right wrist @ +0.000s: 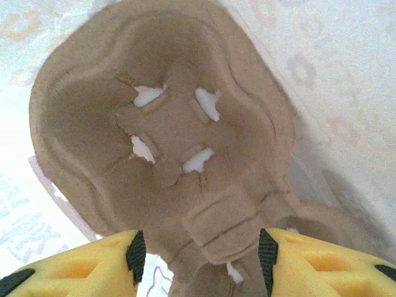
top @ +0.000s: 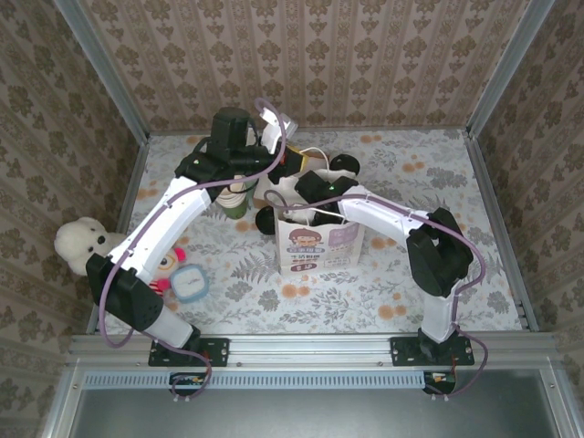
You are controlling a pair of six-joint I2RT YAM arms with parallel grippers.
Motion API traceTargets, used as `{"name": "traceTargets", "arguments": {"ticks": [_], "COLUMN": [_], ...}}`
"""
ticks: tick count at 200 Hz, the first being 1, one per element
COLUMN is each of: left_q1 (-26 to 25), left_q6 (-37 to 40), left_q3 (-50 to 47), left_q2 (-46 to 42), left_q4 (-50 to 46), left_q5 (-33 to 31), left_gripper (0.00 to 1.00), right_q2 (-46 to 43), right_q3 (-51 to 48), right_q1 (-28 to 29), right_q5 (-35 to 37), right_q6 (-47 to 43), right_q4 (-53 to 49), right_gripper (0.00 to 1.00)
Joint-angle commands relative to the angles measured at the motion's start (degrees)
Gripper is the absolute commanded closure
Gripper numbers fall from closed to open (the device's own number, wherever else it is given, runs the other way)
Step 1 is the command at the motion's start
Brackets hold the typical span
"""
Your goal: Pack the takeout coffee
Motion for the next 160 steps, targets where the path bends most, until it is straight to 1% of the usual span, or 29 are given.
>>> {"name": "traceTargets", "arguments": {"ticks": [1,25,57,82,111,122,160], "left_q1": [-0.54,-0.70,-0.85,-0.97,-1.04,-1.06,-1.06], "left_q6": [0.10,-0.41,-0.46,-0.43,0.20,0.97,2.92], "left_q3": [-1.01,-1.42,-2.50,-3.67,-4.14,-4.43,-5.34], "left_q2": [-2.00,-2.66,-3.68,-4.19,-4.20,-4.41,-4.87], "left_q4": [-1.04,-1.31,-0.61,0.45,0.41,0.60,2.12], "left_q5": [1.18,1.18,0.51,0.29,0.47,0.47,0.32], "left_gripper": [1.00,1.00,1.00,1.00,1.00,1.00,1.00], "right_q2": [-0.36,-1.01,-4.52,-7.15,-8.97,-9.71,-14.86], "right_q3": [-2.06,-0.61,-0.68,-1.24,0.01,0.62,-0.02], "right_q1": [0.62,0.63,0.68,0.67,0.50,0.42,-0.35], "right_q5": [0.66,-0.65,-2.36,-5.07,-8.01,-8.75,-11.10], "right_q6": [0.34,0.08,-0.91,-0.25,0.80,1.04,1.63], "right_q4": [3.45,3.75,5.10,6.64,5.53,4.98,9.76], "right_gripper": [0.43,0.41,0.38,0.36,0.33,0.29,0.25]}}
